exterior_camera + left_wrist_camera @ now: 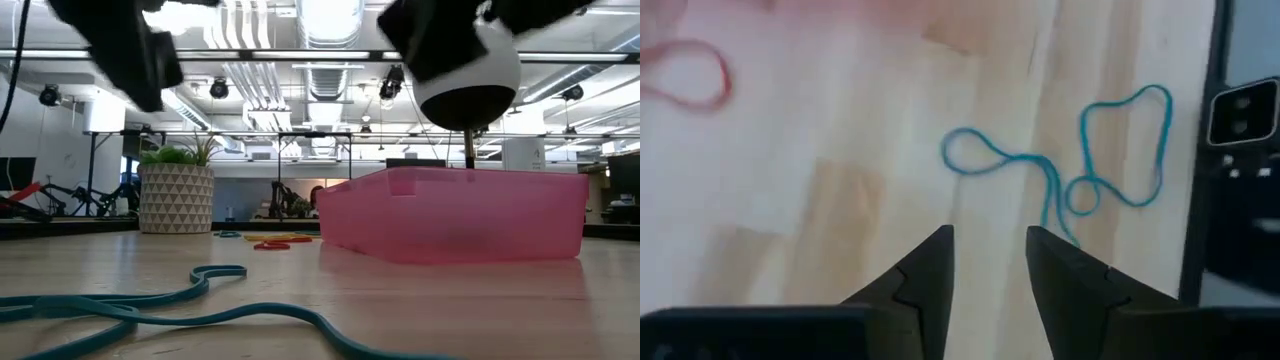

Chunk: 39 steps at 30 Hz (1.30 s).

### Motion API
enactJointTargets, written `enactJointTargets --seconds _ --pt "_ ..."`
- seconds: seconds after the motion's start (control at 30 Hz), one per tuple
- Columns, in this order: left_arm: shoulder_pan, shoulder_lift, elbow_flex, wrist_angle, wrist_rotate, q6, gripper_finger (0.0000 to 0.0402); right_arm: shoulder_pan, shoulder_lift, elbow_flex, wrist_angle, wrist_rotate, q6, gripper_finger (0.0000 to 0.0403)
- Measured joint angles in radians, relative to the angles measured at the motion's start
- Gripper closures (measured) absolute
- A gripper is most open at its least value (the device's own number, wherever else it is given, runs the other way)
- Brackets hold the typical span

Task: Pick and place rubber bands into bin
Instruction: Put the blue rubber band into the pink bin

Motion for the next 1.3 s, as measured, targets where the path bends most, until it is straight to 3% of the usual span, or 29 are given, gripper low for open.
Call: enactJointTargets --seconds 0.17,0.37,0.63,0.73,0.9,1.3 --pt "-0.102 0.001 -0.021 0.059 -0.069 -0.154 0.0290 -0.006 0.122 0.090 -0.010 -0.122 0.095 0.0183" --pt "-0.190 0.005 -0.021 0.071 -0.126 -0.283 0.0290 0.007 0.205 0.161 0.008 -0.137 0.115 0.0183" --pt "-0.246 0.005 -0.021 0.069 -0.161 -0.312 0.0290 0.075 0.312 0.262 -0.005 -0.131 -0.281 0.0183" --pt "-0.245 0.005 -0.021 0.069 -0.166 -0.312 0.0290 0.089 0.336 0.276 -0.019 -0.111 -0.348 0.0183" --pt "-0.245 0.005 -0.021 0.070 -0.169 -0.312 0.0290 0.100 0.365 0.275 -0.012 0.006 -0.452 0.0183" --pt "-0.245 0.006 -0.022 0.070 -0.170 -0.310 0.0290 0.094 0.403 0.276 0.046 0.009 -0.670 0.0184"
